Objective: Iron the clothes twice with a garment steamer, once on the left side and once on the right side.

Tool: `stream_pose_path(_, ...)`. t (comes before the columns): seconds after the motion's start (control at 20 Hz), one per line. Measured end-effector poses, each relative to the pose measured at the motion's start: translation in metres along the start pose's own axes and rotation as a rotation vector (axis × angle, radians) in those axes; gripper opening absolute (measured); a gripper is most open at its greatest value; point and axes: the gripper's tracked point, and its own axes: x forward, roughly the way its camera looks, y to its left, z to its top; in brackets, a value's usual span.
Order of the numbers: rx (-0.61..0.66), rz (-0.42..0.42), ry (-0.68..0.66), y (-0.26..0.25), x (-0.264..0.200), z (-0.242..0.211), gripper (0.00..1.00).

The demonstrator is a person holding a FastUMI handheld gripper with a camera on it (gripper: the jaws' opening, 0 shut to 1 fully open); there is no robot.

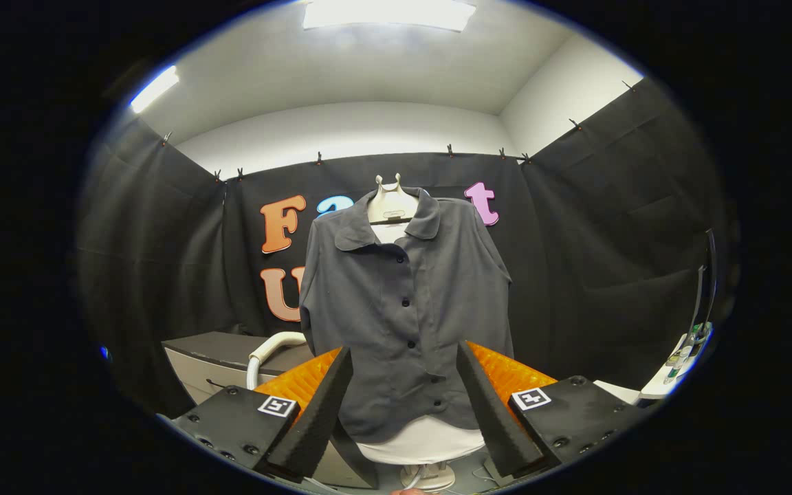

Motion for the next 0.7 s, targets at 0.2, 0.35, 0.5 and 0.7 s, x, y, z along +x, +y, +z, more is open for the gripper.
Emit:
stream_pose_path(0.2,-0.002,0.01,0.009,0.005,0.002,-0.004,0.98)
stream_pose_path(0.35,-0.001,0.016,0.01,0.009,0.003,-0.004,0.98)
stream_pose_path(0.5,-0.001,0.023,0.011,0.013,0.003,-0.003,0.98)
stream_pose_path(0.7,-0.001,0.039,0.015,0.024,0.008,-0.003,0.98)
